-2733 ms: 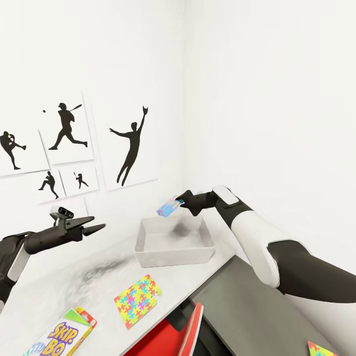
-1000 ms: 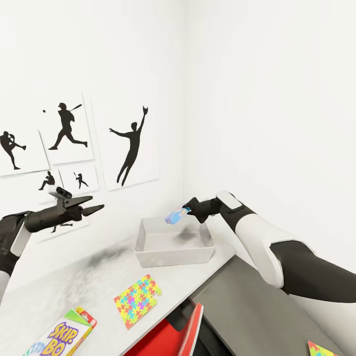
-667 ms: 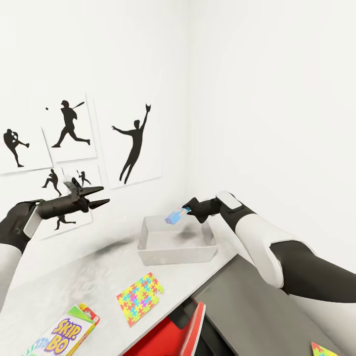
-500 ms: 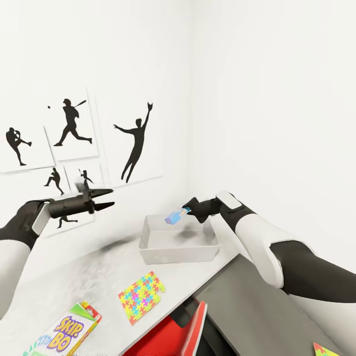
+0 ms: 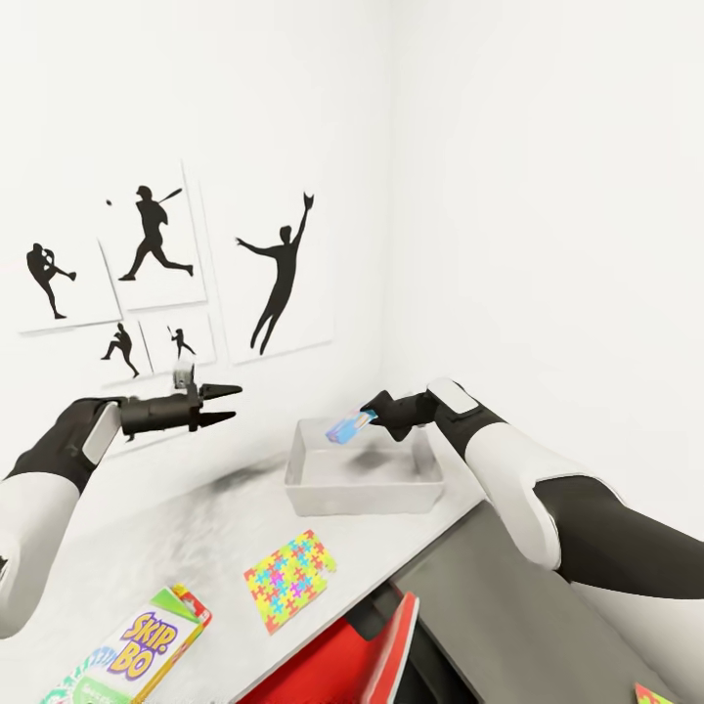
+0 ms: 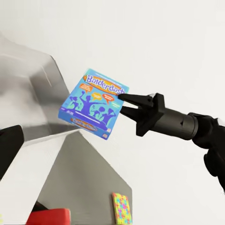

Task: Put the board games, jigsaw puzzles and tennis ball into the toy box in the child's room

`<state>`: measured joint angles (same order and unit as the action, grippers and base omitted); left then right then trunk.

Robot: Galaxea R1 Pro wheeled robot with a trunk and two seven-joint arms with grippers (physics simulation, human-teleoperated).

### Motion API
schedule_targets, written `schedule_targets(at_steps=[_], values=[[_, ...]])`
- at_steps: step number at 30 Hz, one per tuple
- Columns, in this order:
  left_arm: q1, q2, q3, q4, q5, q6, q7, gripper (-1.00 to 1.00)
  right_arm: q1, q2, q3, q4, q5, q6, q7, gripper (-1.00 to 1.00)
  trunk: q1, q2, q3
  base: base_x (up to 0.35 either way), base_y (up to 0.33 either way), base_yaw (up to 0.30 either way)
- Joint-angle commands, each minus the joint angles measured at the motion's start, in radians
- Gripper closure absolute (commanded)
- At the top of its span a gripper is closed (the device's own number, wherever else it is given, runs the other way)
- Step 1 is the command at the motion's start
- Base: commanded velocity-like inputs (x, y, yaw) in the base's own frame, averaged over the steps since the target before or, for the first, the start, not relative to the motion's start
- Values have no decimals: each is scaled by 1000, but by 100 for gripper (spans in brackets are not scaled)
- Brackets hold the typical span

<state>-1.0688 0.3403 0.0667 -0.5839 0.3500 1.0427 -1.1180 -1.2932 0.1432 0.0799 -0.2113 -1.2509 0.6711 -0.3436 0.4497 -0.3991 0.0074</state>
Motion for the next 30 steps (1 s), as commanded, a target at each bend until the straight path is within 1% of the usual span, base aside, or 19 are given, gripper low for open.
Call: schedule_targets(at_steps=[1,9,20,30], values=[[0,0,2,1,-1,4,3,-100,0,0,8,-2,-12,1,-8,100,0,-1,-2,0,0,94],[0,0,4,25,1,4,27,-100,0,0,8,-2,-12,-1,-8,100,0,-1,-14,0,0,94],[0,1,4,32,5,4,30,-100,0,0,2,-4,-13,9,-5,100,0,-1,-31,0,0,94],[-2,0,4,21,9,4,29,-100,0,0,-4,-6,-13,8,-5,100,0,-1,-46,0,0,97]])
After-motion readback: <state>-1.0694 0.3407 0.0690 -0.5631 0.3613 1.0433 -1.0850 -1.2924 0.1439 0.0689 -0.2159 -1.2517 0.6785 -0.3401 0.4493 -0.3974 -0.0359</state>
